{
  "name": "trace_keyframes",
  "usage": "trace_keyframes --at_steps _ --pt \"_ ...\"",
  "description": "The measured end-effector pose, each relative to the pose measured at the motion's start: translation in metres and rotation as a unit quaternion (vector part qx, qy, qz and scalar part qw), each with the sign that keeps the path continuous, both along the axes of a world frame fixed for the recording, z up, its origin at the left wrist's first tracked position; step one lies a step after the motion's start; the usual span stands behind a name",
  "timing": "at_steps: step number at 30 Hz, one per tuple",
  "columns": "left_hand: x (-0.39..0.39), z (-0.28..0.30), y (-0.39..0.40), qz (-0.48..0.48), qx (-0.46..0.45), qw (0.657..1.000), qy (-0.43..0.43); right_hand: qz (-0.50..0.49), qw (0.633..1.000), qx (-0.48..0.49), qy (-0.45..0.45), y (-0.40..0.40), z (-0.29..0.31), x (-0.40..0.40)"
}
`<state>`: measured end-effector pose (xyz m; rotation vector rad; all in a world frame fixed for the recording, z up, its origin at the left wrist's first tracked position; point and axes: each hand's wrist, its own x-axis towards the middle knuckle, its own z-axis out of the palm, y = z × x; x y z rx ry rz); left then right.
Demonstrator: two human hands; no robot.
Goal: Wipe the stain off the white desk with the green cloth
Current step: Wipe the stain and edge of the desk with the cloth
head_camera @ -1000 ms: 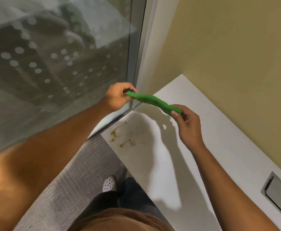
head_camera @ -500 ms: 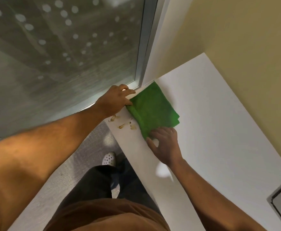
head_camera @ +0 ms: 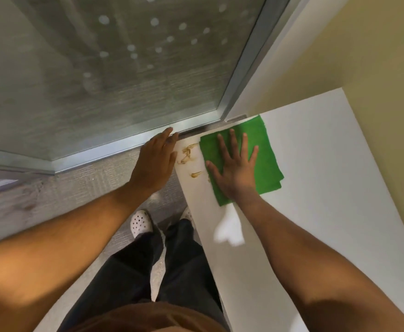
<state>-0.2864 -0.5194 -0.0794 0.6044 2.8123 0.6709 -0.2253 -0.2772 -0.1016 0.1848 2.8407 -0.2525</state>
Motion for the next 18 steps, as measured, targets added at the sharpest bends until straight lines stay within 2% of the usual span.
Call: trace_keyframes --at_steps 5,8,10,14,18 --pt "0.013 -0.017 -0.022 0.090 0.063 0.992 -0.053 -0.054 0.998 0.022 0.023 -0.016 -0.006 -0.008" --pt "0.019 -0.020 -0.028 0.070 0.078 0.992 -0.067 -0.052 0.998 0.032 0.019 -0.023 -0.006 0.005" --pt "0.021 -0.020 -0.027 0.051 0.077 0.994 -0.061 -0.042 0.998 0.034 0.014 -0.026 -0.006 0.022" --pt "0.011 -0.021 -0.027 0.073 0.086 0.993 -0.013 -0.026 0.999 0.038 0.009 -0.031 -0.007 0.049" --pt "-0.009 -0.025 -0.036 0.041 0.075 0.996 0.040 -0.014 0.999 0.043 0.013 -0.029 -0.009 0.040"
